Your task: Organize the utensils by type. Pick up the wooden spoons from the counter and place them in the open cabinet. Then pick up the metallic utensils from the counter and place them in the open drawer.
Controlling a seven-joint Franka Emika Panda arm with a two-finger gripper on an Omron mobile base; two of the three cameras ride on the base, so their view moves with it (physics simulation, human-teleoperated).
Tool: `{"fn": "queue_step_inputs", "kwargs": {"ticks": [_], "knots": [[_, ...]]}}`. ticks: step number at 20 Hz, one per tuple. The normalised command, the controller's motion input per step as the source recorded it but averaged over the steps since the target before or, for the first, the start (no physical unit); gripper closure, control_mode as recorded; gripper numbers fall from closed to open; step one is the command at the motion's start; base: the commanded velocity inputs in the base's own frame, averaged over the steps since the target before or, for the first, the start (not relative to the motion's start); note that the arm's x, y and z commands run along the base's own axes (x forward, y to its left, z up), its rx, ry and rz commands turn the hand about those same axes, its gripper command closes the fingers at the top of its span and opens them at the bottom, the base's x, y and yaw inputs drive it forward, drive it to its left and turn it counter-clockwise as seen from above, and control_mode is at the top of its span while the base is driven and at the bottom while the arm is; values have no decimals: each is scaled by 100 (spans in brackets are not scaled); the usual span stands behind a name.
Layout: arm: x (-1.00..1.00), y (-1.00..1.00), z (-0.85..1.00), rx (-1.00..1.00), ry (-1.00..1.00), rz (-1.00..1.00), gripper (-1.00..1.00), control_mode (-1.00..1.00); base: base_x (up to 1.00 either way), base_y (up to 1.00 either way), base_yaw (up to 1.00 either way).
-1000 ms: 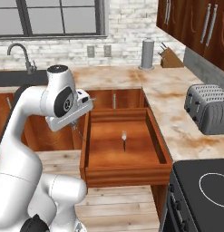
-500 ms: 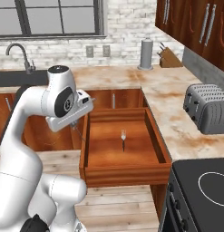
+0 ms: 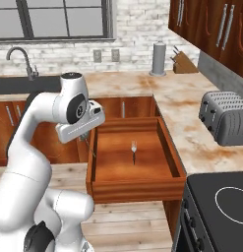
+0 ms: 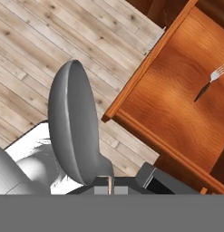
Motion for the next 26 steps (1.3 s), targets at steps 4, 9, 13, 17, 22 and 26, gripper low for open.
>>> {"fn": "queue_step_inputs", "kwargs": {"ticks": [4,9,13,17,22,26], "knots": [[30,-12,-25,0,4,0,100,-100,0,0,0],[47,-29,-32,0,5,-1,100,-100,0,0,0],[48,-13,-32,0,1,-2,100,-100,0,0,0],[55,-2,-22,0,6,-3,100,-100,0,0,0],[47,-5,-27,0,7,-2,100,-100,0,0,0],[38,-5,-34,0,4,-2,100,-100,0,0,0]]}}
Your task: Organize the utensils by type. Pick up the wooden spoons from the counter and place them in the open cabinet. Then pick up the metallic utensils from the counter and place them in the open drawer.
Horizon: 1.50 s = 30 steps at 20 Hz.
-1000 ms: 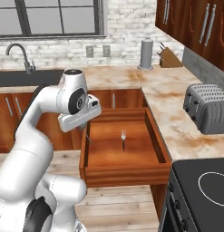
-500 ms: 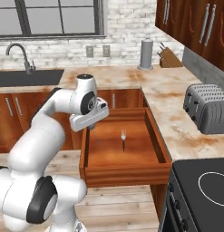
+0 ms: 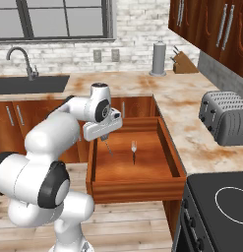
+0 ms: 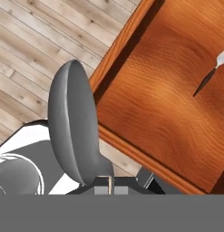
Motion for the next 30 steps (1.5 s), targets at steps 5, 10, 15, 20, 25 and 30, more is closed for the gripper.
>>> {"fn": "queue_step_inputs", "kwargs": {"ticks": [5,10,15,20,25,30], "knots": [[41,-2,-32,0,5,-2,100,-100,0,0,0],[41,-1,-28,0,5,-2,100,-100,0,0,0],[39,-5,-34,0,2,-2,100,-100,0,0,0],[27,-11,-59,0,0,-1,100,-100,0,0,0],[37,-10,-53,0,0,0,100,-100,0,0,0],[52,-9,-39,0,0,0,100,-100,0,0,0]]}}
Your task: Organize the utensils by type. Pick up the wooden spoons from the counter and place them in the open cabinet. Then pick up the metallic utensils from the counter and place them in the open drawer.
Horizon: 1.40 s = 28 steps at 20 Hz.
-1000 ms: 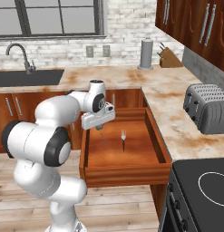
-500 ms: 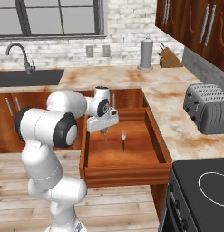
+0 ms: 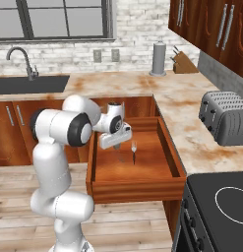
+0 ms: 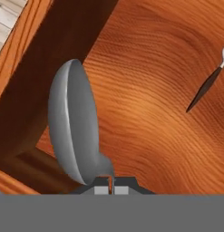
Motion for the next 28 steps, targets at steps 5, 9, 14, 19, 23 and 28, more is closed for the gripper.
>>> {"fn": "queue_step_inputs", "kwargs": {"ticks": [5,9,14,19,23,28], "knots": [[46,-6,-41,0,0,0,100,-100,0,0,0],[38,-2,-38,0,0,0,100,-100,0,0,0],[36,-5,-37,0,0,0,100,-100,0,0,0],[34,-6,-36,0,0,0,100,-100,0,0,0],[33,-5,-37,0,0,0,100,-100,0,0,0],[33,-7,-30,0,1,0,100,-100,0,0,0]]}}
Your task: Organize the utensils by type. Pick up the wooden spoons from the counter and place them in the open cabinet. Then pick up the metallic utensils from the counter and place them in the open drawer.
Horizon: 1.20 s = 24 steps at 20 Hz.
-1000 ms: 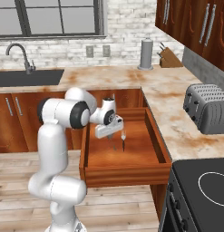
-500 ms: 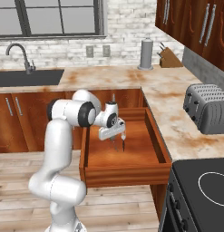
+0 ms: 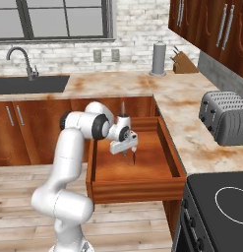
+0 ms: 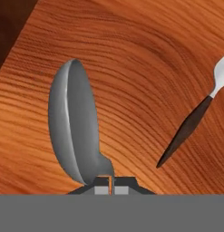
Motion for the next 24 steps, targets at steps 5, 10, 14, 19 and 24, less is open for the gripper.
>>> {"fn": "queue_step_inputs", "kwargs": {"ticks": [5,10,14,19,24], "knots": [[32,-7,-29,0,1,0,100,-100,0,0,0],[31,-2,-29,0,1,0,100,-100,0,0,0],[29,0,-29,0,1,0,100,-100,0,0,0],[30,0,-26,0,1,-1,100,-100,0,0,0],[27,-2,-22,0,2,0,100,-100,0,0,0]]}}
